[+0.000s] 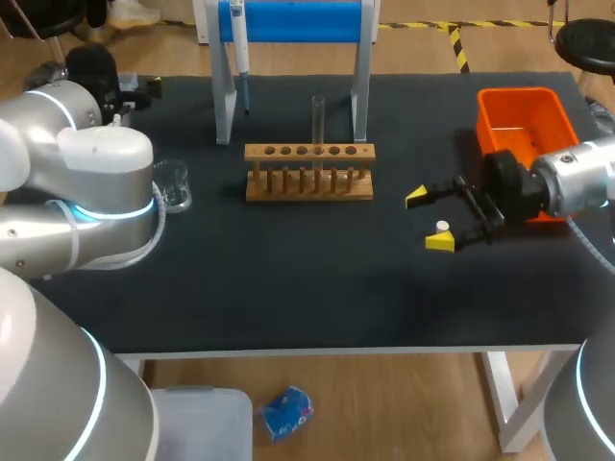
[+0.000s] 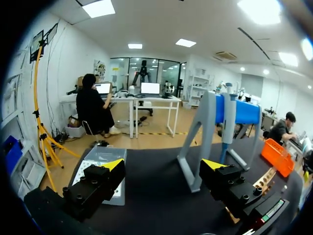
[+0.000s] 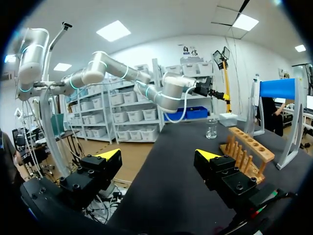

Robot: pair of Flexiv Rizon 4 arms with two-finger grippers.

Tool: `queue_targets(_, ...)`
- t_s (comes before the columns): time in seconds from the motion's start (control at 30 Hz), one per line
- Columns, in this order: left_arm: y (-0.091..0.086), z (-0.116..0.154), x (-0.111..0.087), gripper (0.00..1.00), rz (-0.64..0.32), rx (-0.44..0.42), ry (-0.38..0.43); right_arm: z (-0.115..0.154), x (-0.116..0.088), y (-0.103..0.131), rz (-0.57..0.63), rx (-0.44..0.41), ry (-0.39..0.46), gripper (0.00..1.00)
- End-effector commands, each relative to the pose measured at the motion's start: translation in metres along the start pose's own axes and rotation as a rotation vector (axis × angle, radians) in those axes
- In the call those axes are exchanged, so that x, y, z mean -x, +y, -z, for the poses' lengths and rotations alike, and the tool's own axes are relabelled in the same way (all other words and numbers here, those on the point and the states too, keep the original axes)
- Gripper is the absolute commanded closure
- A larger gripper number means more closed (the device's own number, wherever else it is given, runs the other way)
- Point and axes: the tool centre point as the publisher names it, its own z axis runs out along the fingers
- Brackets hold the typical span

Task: Invert the test tube, pick up the pipette, mount the tip to pipette, aspirate from beaker and dispense into the tube, eject the tip, return the pipette, and cap with the stopper.

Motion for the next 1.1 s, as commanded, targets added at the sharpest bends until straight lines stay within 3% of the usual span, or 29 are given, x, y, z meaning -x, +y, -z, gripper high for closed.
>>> queue_targets(0.03, -0.005, 0.000, 0.004, 0.00, 0.000, 0.027, 0.010, 0.001, 0.002, -0.001, 0.000, 0.002, 0.007, 0.00)
queue_targets(0.47, -0.002, -0.003, 0.006, 0.00, 0.011, 0.031, 0.019, -0.001, 0.003, -0.004, -0.004, 0.006, 0.023, 0.00)
queue_targets(0.53, 0.002, -0.008, 0.017, 0.00, -0.057, 0.035, -0.030, -0.003, 0.003, -0.011, -0.008, 0.001, 0.027, 0.00)
queue_targets(0.7, 0.009, -0.016, 0.045, 0.00, -0.042, 0.056, -0.013, -0.008, -0.004, -0.025, -0.006, -0.012, 0.051, 0.00)
queue_targets(0.73, 0.012, -0.019, 0.051, 0.00, -0.083, 0.068, -0.039, -0.009, -0.005, -0.027, -0.003, -0.014, 0.053, 0.00)
queue_targets(1.1, 0.030, -0.045, 0.086, 0.00, -0.115, 0.142, -0.056, -0.020, -0.014, -0.053, -0.037, -0.017, 0.059, 0.00)
